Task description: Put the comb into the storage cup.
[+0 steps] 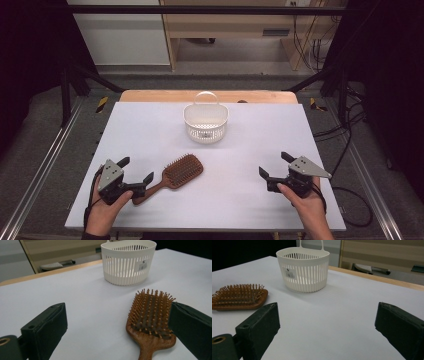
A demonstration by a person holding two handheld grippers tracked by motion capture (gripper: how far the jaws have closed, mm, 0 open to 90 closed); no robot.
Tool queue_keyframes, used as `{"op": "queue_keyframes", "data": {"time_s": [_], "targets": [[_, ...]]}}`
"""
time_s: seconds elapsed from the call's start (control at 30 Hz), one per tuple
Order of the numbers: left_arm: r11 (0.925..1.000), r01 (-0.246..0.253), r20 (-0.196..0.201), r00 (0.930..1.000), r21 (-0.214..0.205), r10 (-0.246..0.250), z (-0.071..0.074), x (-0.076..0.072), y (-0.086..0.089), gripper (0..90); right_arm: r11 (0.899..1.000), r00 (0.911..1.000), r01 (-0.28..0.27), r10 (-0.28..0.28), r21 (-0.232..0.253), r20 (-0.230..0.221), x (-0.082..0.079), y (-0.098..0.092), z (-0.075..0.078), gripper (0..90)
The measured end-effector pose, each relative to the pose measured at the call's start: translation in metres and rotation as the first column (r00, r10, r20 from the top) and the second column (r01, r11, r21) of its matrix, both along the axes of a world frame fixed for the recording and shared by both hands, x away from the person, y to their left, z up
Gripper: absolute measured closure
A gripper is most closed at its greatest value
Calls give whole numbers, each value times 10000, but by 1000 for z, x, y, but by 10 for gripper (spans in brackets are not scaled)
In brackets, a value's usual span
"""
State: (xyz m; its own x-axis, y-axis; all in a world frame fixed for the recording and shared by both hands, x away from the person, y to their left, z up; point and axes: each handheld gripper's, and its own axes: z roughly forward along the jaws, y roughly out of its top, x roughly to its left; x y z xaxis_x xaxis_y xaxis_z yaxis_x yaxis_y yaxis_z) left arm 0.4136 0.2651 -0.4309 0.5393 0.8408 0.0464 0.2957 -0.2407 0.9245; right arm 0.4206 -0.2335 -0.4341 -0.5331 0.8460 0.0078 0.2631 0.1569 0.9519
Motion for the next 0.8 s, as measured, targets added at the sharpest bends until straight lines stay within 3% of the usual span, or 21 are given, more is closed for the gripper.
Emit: {"op": "queue_keyframes", "data": {"time_s": [0.13,0.23,0.3,0.4,0.47,0.53,0.57,0.6,0.63,0.73,0.8], "targets": [[9971,247,-451,9988,721,-215,15,5,-9,33,9998,9997,127,-124,-160,229,2,-6,-1,64],[9900,714,-852,9945,1220,-612,23,13,-19,37,9997,9995,250,-248,-70,170,3,-11,-3,64],[9809,1092,-1199,9887,1607,-905,30,21,-29,39,9992,9991,409,-408,-50,140,4,-15,-4,64],[9661,1692,-1912,9727,1951,-1318,35,34,-41,41,9978,9978,645,-647,131,137,3,-22,-4,66],[9599,1883,-2299,9632,2076,-1392,34,40,-47,43,9972,9972,720,-723,189,167,4,-25,-4,67],[9624,1946,-2406,9595,1896,-1467,29,42,-52,51,9967,9966,798,-800,135,181,4,-27,-6,67],[9593,1999,-2550,9558,1994,-1462,26,42,-54,56,9965,9964,824,-826,113,179,5,-28,-6,66],[9517,2099,-2625,9535,2243,-1484,23,41,-56,61,9962,9962,857,-860,145,171,5,-29,-7,67],[9497,2120,-2644,9529,2303,-1485,22,39,-57,61,9960,9959,879,-881,154,188,6,-29,-7,67],[9459,2354,-2870,9433,2232,-1670,15,36,-58,59,9961,9960,872,-875,156,182,6,-29,-7,67],[9469,2298,-2966,9418,2249,-1581,11,36,-57,60,9964,9963,836,-838,118,168,7,-29,-7,68]]}}
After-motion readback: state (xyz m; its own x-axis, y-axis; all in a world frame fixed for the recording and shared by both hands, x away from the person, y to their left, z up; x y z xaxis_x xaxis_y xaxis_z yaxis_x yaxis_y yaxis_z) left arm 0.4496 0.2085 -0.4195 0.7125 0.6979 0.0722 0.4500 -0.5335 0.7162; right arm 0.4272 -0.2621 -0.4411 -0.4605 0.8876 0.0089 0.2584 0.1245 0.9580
